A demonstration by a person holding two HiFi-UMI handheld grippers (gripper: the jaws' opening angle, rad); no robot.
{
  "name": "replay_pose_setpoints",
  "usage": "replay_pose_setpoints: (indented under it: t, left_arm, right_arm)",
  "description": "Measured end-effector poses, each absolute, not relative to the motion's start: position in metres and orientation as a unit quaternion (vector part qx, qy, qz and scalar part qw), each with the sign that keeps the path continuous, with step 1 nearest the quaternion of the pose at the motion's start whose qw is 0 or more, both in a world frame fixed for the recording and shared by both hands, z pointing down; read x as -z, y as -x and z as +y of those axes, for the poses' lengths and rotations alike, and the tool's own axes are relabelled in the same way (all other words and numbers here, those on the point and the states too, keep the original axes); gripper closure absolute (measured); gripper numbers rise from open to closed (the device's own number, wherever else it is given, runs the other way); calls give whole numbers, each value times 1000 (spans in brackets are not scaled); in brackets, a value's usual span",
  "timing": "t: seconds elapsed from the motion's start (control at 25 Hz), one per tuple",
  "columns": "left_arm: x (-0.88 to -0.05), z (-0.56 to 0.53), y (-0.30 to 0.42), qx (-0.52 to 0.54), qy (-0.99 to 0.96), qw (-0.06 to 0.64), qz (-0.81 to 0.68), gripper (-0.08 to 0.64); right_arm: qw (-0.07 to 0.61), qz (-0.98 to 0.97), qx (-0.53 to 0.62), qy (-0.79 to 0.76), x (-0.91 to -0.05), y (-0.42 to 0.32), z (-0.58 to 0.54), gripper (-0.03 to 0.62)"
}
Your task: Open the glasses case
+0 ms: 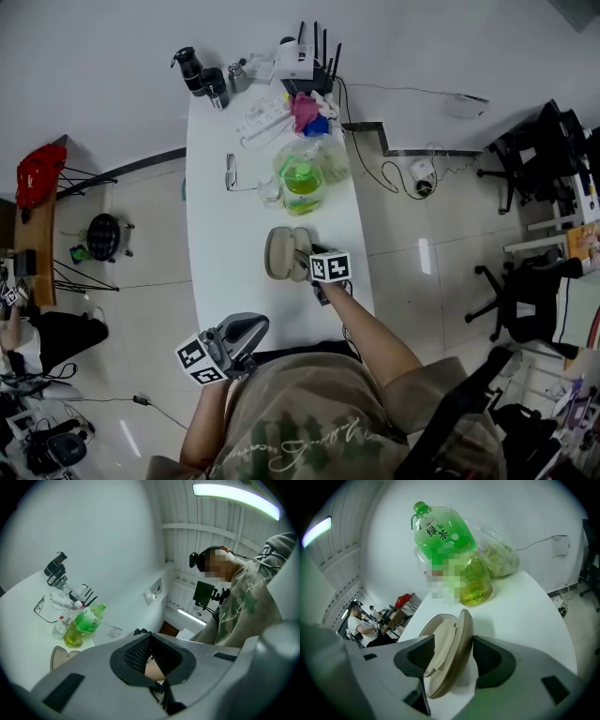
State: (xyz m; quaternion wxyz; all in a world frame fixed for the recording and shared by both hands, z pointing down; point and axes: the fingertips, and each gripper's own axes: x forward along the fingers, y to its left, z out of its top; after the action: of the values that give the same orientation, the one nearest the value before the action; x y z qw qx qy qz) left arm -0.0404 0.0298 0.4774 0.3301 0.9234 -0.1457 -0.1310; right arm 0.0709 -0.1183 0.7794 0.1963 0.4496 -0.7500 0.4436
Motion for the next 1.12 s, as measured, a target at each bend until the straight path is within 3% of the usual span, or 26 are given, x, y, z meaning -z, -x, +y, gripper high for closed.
replay_pose_setpoints:
  t: [0.4, 0.68, 0.96, 1.0, 1.08, 1.12]
  left_arm:
    - [-478, 28, 41, 156, -916, 338, -146, 554]
    - [-484, 21, 41, 145, -916, 337, -160, 553]
    - [-483, 23, 48, 142, -918, 335, -158, 553]
    - [-484, 25, 49, 142, -918, 336, -155, 554]
    - [-487, 32, 52, 139, -918, 343, -145, 554]
    - [-490, 35, 52, 136, -917, 348, -137, 554]
  right_arm:
    - [193, -755, -397, -485, -754, -96, -124, 354]
    - [139, -774, -372, -493, -710, -99, -103, 354]
    - [41, -836, -305, -454, -600, -90, -69, 357]
    - [33, -846, -288, -448, -585, -88, -62, 373]
    - [18, -863, -259, -434, -560, -78, -46, 536]
    - [11, -869, -248, -427, -550, -72, -39, 575]
